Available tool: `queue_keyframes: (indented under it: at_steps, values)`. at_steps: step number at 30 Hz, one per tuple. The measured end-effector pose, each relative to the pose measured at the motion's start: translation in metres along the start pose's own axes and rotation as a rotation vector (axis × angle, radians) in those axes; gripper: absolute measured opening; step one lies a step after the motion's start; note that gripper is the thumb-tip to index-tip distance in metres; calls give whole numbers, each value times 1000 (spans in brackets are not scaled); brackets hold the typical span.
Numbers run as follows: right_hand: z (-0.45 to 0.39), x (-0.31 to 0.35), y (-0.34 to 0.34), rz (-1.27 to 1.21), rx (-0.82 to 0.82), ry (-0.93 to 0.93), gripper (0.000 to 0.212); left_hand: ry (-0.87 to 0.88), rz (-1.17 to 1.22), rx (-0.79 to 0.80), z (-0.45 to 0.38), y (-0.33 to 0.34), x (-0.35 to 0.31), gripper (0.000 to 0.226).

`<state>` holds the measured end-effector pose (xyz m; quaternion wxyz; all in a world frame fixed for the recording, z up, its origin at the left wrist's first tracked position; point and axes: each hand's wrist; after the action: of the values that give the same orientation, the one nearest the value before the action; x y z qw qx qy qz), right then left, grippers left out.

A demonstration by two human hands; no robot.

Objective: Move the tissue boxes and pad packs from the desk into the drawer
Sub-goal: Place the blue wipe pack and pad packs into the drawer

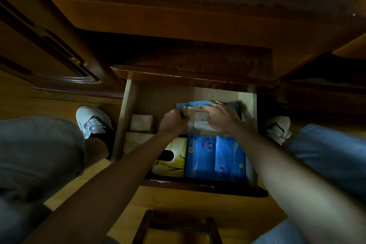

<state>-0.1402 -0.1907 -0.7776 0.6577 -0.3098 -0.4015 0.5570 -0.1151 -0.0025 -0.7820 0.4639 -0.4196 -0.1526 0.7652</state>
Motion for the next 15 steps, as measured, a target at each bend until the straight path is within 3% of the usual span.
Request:
queue_keyframes:
  at_steps: [2,5,8,10,12,15]
  values:
    - [6,1,4,-50,2,35,55,2,18,25,0,0,-1,26]
    - [7,1,6,-70,57,81,45,12,30,1,7,-1,-5,32]
    - [5,-4,2,-61,43,77,61,56,71,3,14,0,-6,37]
    - [2,-9,-1,-88,112,168,68,61,98,58,15,0,-5,36]
    - [2,-13,1,-86,197,230,68,71,91,79,13,-1,-4,35]
    - [7,-10,3,-78,152,232,64,68,73,107,9,-2,-3,30]
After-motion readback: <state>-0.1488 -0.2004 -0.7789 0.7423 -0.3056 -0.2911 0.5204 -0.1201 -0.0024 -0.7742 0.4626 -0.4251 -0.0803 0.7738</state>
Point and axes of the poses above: each hand's wrist, its own z-axis away from the middle knuckle, its own y-axis out of the palm, x = y × z, and after that the axes turned 2 degrees about x, right-handed
